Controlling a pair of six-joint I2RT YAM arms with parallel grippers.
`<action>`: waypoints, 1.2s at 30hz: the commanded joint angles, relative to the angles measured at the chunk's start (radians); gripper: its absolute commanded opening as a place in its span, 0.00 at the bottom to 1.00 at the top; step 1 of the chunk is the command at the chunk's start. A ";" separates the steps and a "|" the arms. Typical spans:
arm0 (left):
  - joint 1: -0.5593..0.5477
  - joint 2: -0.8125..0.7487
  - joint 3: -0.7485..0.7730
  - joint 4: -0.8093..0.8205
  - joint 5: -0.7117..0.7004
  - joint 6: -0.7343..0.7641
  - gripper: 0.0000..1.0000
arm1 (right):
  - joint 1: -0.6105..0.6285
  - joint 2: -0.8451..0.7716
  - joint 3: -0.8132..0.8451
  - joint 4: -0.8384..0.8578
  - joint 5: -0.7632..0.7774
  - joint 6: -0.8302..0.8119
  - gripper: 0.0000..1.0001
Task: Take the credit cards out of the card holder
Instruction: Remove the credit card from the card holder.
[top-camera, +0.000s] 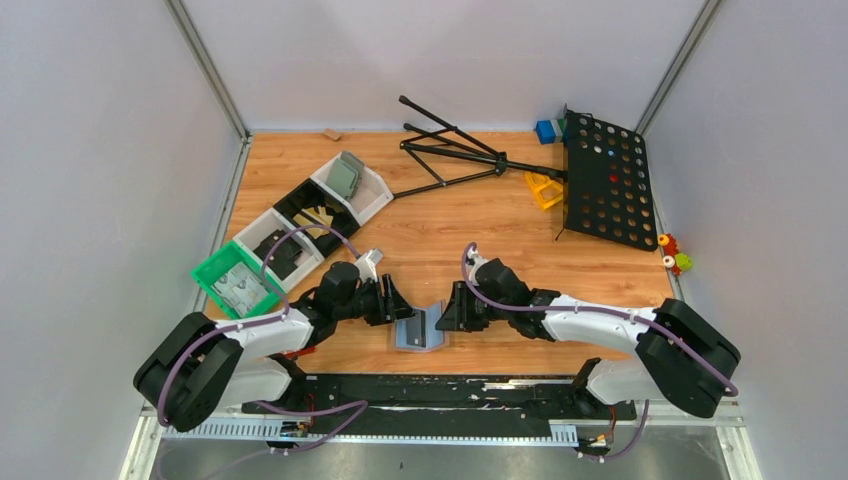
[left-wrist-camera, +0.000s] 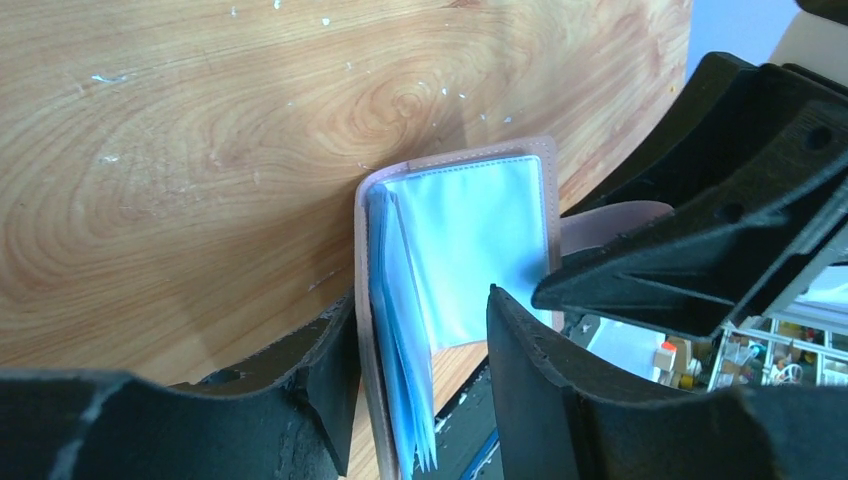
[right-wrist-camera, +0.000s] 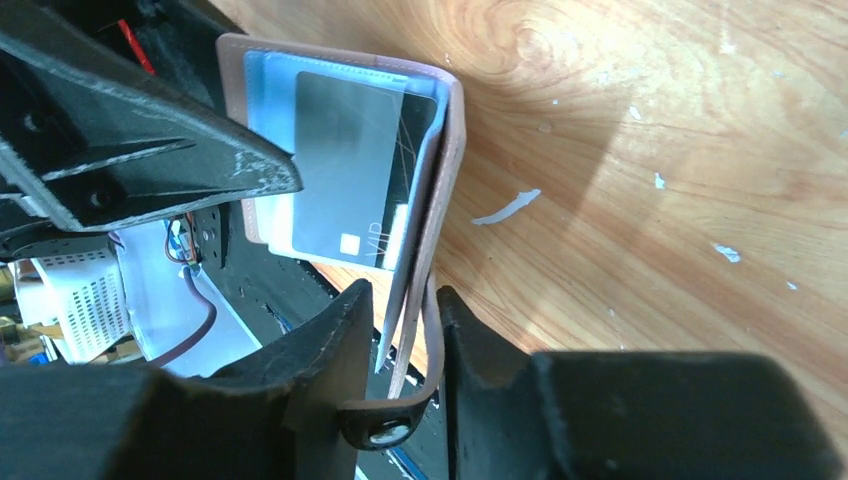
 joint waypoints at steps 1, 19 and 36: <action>-0.003 -0.045 -0.011 0.023 0.030 -0.016 0.54 | -0.013 0.016 -0.015 0.023 0.010 0.002 0.27; -0.004 -0.095 -0.026 0.009 0.062 -0.025 0.42 | -0.016 0.039 -0.039 0.098 -0.022 0.024 0.13; -0.003 -0.032 -0.043 0.143 0.111 -0.069 0.16 | -0.015 0.072 -0.040 0.138 -0.044 0.027 0.18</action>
